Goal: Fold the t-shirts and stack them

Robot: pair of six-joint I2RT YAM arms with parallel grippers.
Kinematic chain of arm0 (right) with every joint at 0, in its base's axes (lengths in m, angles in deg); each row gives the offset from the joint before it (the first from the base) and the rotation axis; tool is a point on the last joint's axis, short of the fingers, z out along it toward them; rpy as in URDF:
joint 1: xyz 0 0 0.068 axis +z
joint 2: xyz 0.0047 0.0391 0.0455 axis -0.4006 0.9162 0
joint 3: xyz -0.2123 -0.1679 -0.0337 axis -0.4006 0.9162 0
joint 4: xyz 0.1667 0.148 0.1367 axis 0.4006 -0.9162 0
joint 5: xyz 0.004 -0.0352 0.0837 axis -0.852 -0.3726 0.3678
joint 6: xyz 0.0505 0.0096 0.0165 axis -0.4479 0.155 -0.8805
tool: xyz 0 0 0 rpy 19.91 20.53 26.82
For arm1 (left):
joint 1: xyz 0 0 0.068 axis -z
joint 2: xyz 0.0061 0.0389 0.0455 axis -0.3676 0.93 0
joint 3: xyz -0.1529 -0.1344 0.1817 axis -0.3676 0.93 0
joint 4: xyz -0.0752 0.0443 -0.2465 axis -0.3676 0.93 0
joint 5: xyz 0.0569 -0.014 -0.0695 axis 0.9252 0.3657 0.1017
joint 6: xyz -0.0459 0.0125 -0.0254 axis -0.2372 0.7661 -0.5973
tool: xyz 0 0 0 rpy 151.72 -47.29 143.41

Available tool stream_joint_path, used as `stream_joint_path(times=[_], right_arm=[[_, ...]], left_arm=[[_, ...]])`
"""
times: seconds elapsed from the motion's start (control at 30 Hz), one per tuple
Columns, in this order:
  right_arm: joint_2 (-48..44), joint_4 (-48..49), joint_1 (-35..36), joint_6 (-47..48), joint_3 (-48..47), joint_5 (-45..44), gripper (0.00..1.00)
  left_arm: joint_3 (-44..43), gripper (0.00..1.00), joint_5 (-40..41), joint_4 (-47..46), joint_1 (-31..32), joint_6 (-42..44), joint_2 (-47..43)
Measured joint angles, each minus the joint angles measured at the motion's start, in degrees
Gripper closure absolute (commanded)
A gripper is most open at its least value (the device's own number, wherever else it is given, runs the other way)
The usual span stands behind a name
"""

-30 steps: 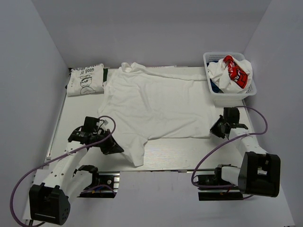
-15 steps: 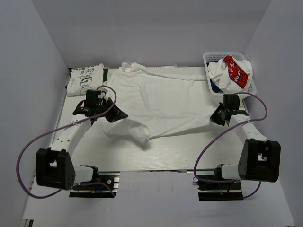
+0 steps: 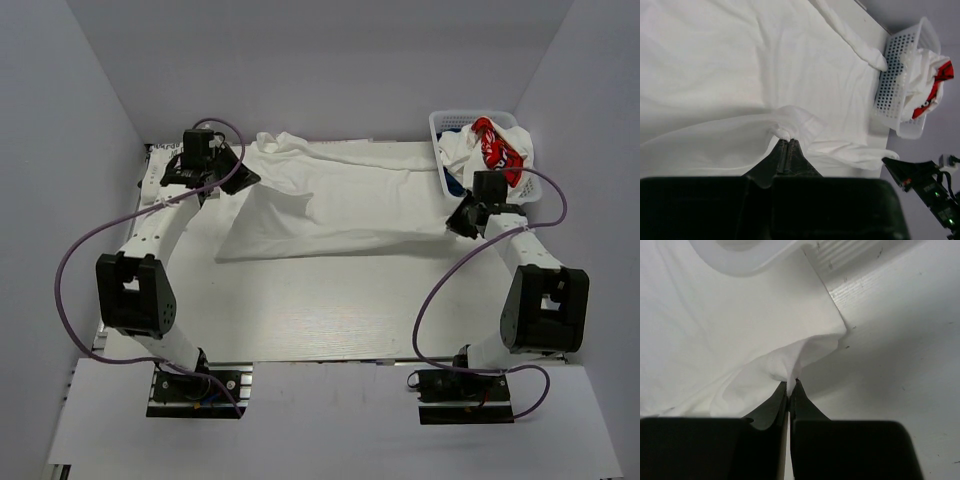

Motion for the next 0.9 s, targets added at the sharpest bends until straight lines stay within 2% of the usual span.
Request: stream_joint_path(times=[0.2,0.37,0.7,0.73,0.77,0.83,0.87,0.9], right_arm=[[2.5,-0.2,0.0,1.5,-4.7,0.0,1.0],[8.4,-0.4,0.0,2.9,-9.2,0.0,1.0],[13.0,-1.4,0.1,4.3,-13.4,0.0,1.0],[13.4,-1.5,0.1,4.5,-14.1,0.0,0.97],[13.7,-1.5,0.1,4.5,-14.7,0.0,0.89],[14.7,-1.7,0.3,4.7,-16.1,0.1,0.78],[15.2,-1.7,0.4,4.9,-16.8,0.1,0.69],[15.5,-1.7,0.5,4.7,-17.3,0.1,0.64]], left_arm=[[-4.9,1.0,1.2,-2.3,-1.8,2.1,7.8],[-10.5,1.0,0.3,-3.3,-3.1,3.8,13.8],[-18.5,1.0,-0.6,-8.4,-4.9,8.1,19.7],[-20.0,1.0,-0.9,-9.0,-5.0,8.5,20.9],[-21.4,0.98,-1.2,-9.6,-5.1,9.0,22.2],[-25.1,0.8,-1.7,-10.4,-5.1,10.1,25.7],[-27.8,0.57,-1.8,-10.6,-5.1,10.5,28.3],[-29.9,0.4,-1.7,-10.8,-5.1,11.6,30.6]])
